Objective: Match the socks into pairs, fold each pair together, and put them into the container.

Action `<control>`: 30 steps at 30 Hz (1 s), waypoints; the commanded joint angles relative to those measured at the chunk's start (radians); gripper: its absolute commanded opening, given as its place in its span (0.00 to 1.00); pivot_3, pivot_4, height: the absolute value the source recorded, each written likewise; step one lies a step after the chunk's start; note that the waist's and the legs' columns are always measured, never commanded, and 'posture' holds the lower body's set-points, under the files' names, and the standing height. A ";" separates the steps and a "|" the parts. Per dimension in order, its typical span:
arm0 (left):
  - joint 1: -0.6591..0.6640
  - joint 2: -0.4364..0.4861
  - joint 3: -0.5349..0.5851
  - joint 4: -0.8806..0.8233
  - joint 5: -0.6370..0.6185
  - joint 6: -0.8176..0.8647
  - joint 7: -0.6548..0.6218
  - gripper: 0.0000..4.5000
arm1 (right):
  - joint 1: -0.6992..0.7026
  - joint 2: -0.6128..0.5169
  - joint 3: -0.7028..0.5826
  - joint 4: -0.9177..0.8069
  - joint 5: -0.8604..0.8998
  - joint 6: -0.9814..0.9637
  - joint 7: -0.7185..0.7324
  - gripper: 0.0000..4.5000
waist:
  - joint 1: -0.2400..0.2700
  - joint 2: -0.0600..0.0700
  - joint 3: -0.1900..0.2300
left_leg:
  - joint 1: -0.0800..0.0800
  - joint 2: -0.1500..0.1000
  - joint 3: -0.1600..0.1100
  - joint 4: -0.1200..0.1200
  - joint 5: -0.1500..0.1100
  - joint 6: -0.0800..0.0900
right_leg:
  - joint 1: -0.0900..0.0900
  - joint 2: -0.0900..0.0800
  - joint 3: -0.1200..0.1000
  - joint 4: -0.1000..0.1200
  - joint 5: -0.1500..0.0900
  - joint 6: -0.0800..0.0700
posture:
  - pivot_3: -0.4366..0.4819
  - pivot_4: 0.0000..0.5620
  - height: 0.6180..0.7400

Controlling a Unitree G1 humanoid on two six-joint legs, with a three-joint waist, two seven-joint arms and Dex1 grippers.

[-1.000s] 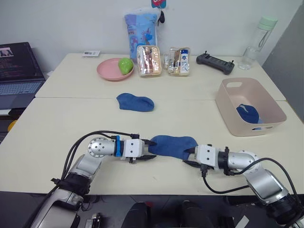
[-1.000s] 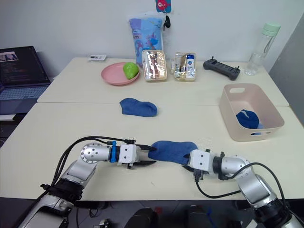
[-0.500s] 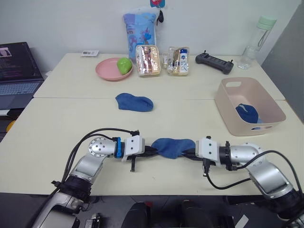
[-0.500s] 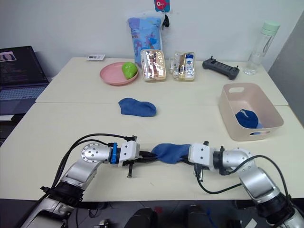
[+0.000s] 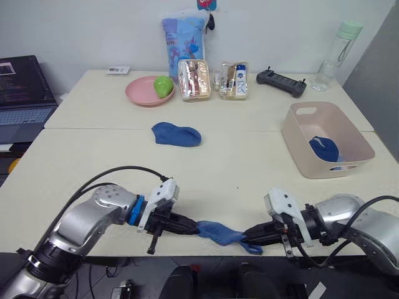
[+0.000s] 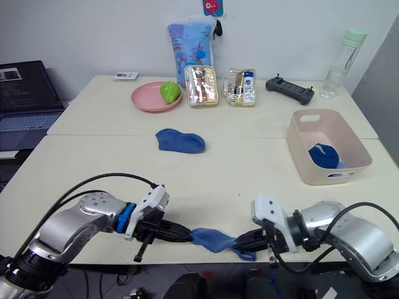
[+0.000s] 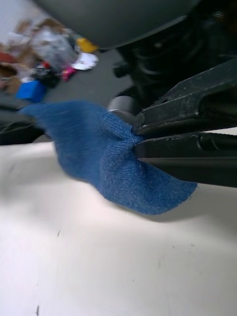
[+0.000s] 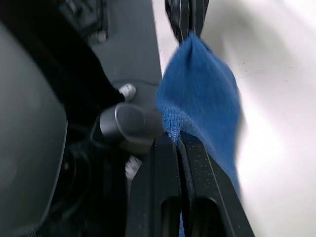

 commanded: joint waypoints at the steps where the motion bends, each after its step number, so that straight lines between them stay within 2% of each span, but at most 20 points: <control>1: -0.033 -0.035 -0.019 0.061 0.022 0.031 0.032 0.00 | -0.035 -0.021 0.026 0.081 -0.076 -0.072 -0.007 0.00 | 0.000 0.000 0.000 | 0.000 0.000 0.000 0.000 0.000 0.000 | 0.000 0.000 0.000 0.000 0.000 0.000 | 0.48 0.27 1.00; 7: -0.119 -0.100 -0.025 0.165 0.064 0.030 0.055 0.00 | -0.122 -0.029 0.112 0.282 -0.274 -0.297 0.022 0.00 | 0.000 0.000 0.000 | 0.000 0.000 0.000 0.000 0.000 0.000 | -0.001 0.000 0.000 0.000 0.000 0.000 | 0.48 0.27 1.00; 12: -0.223 -0.170 -0.010 0.297 0.099 0.029 0.095 0.00 | -0.247 0.034 0.151 0.498 -0.411 -0.483 0.021 0.00 | 0.000 0.000 0.000 | 0.000 0.000 0.000 0.000 0.000 0.000 | -0.001 0.000 0.000 0.001 0.000 0.000 | 0.48 0.27 1.00; 15: -0.269 -0.223 0.004 0.376 0.137 -0.034 0.133 0.00 | -0.293 0.071 0.167 0.596 -0.476 -0.579 0.019 0.00 | 0.000 0.000 0.000 | -0.001 0.000 0.000 0.001 0.000 0.000 | -0.002 0.000 0.000 0.001 0.000 0.000 | 0.48 0.27 1.00; 18: -0.295 -0.248 0.006 0.436 0.166 -0.067 0.145 0.17 | -0.308 0.101 0.157 0.659 -0.508 -0.638 0.011 0.00 | 0.000 0.000 0.000 | -0.001 0.000 0.001 0.000 0.000 0.000 | -0.002 0.000 0.001 0.000 0.000 0.000 | 0.48 0.27 1.00; 22: -0.321 -0.256 0.039 0.507 0.188 -0.123 0.154 0.45 | -0.303 0.122 0.118 0.712 -0.539 -0.715 -0.022 0.00 | 0.000 0.000 0.000 | -0.001 0.000 0.000 0.001 0.000 -0.001 | -0.002 0.000 0.001 0.001 0.000 -0.001 | 0.48 0.27 1.00; 25: -0.324 -0.251 0.104 0.540 0.169 -0.148 0.170 0.65 | -0.288 0.129 0.053 0.705 -0.518 -0.724 -0.054 0.16 | 0.000 0.000 0.000 | -0.001 0.000 0.001 0.001 0.000 -0.001 | -0.002 0.000 0.001 0.001 0.000 -0.001 | 0.48 0.27 1.00; 30: -0.253 -0.226 0.180 0.483 0.141 -0.132 0.164 1.00 | -0.222 0.116 -0.081 0.579 -0.425 -0.587 -0.082 0.54 | 0.000 0.000 0.000 | -0.001 0.000 0.000 0.001 0.000 -0.001 | -0.002 0.000 0.001 0.001 0.000 -0.001 | 0.48 0.27 1.00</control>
